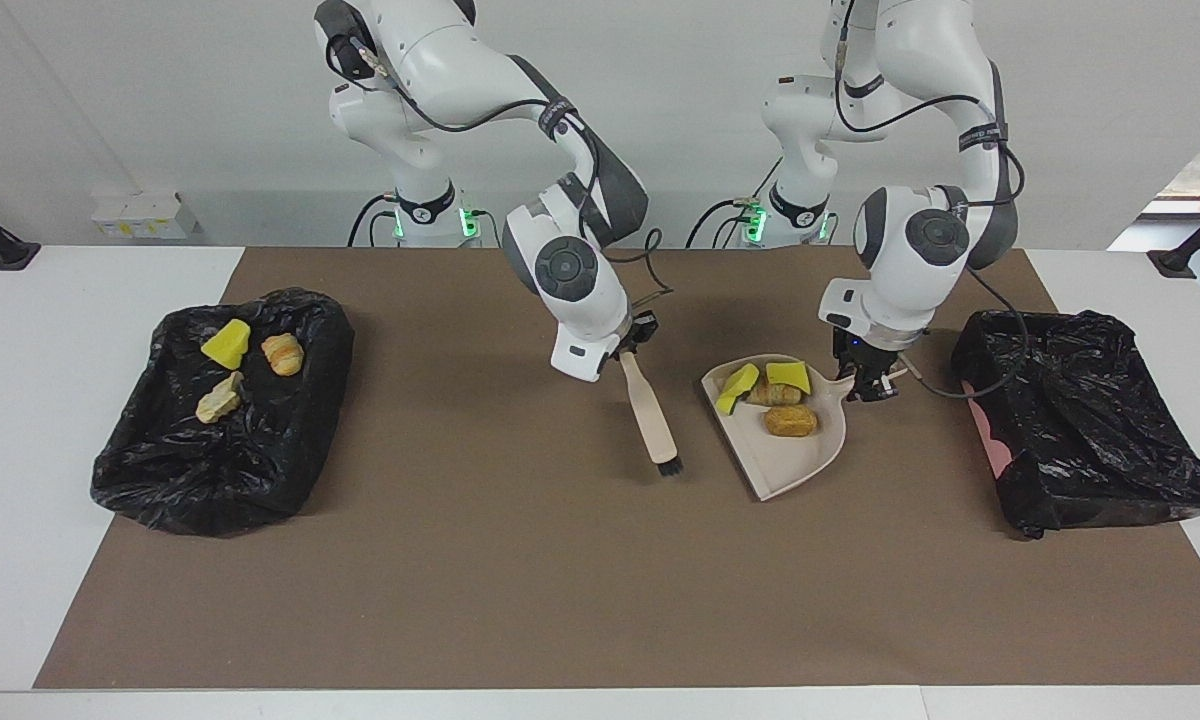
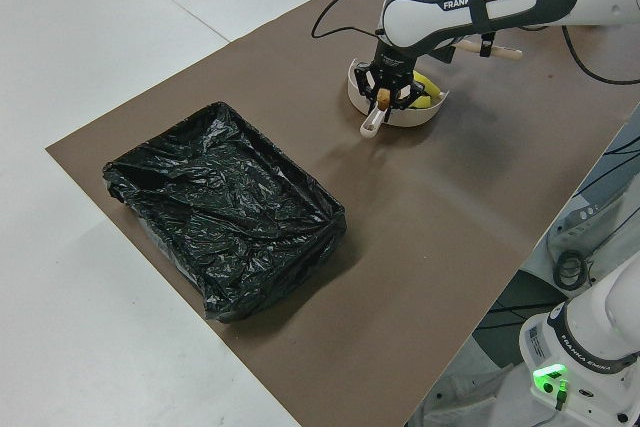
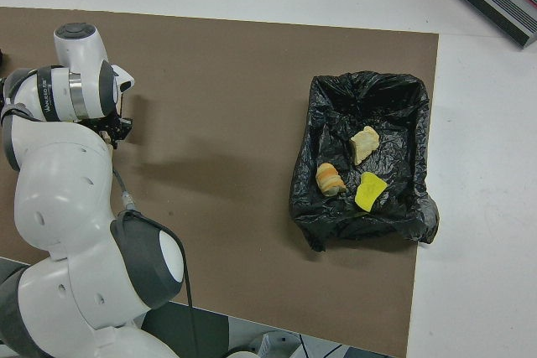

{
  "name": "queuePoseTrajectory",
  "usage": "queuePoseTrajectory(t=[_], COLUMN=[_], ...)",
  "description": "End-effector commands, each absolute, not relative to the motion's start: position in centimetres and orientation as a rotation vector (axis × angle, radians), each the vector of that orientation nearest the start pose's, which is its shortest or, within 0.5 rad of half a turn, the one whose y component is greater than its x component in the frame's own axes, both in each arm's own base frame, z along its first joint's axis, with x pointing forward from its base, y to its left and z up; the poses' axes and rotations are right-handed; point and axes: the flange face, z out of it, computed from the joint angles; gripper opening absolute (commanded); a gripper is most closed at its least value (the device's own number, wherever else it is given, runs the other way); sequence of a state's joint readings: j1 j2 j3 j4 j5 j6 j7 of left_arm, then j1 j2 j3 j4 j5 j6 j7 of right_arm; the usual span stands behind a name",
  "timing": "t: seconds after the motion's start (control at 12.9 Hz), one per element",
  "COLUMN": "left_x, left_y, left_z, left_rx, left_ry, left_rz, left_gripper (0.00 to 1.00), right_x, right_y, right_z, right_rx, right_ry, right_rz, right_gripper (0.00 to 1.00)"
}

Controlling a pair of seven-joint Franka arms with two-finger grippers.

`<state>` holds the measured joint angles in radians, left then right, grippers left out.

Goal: Sweep and dump trash in bin

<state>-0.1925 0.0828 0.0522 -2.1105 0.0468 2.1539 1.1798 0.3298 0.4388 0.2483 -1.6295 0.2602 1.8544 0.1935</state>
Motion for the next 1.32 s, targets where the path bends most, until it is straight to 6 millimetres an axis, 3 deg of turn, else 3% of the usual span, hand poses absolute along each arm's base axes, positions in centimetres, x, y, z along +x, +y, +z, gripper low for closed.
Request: queuePoseTrajectory(t=[0.0,0.16,0.31,0.39,0.7,0.85,1.01,1.24], left_x=[56.5,57.3,58.0,57.9,57.1,57.1,57.1,57.9], left_y=[-3.9,1.2,5.9,9.2,20.6,25.9,29.1,30.5], left_z=[42.5,45.8,48.6,49.8,53.2,54.7,55.5,55.9], left_rx=[-2.447,-2.494,-2.502,-2.535,-2.527,-2.511,-2.381,-2.154], left_ry=[1.926,1.831,1.753,1.676,1.599,1.524,1.581,1.61], left_rz=[0.007,-0.031,-0.089,-0.107,-0.14,-0.135,-0.022,0.186], left_gripper=[0.0,0.0,0.0,0.0,0.0,0.0,0.0,0.0], right_x=[52.3,49.5,45.6,43.8,34.6,31.7,30.5,30.3], right_y=[36.0,37.2,39.1,39.4,42.8,44.5,45.0,45.0], right_z=[36.7,36.3,36.0,35.8,35.5,34.5,33.8,33.3], right_rx=[-2.949,-2.996,-3.046,-3.067,-3.112,-3.126,-3.138,-3.147], right_ry=[-0.217,-0.107,-0.012,-0.01,-0.027,-0.028,-0.047,-0.058], right_rz=[0.49,0.524,0.549,0.565,0.477,0.47,0.486,0.504], right_gripper=[0.0,0.0,0.0,0.0,0.0,0.0,0.0,0.0])
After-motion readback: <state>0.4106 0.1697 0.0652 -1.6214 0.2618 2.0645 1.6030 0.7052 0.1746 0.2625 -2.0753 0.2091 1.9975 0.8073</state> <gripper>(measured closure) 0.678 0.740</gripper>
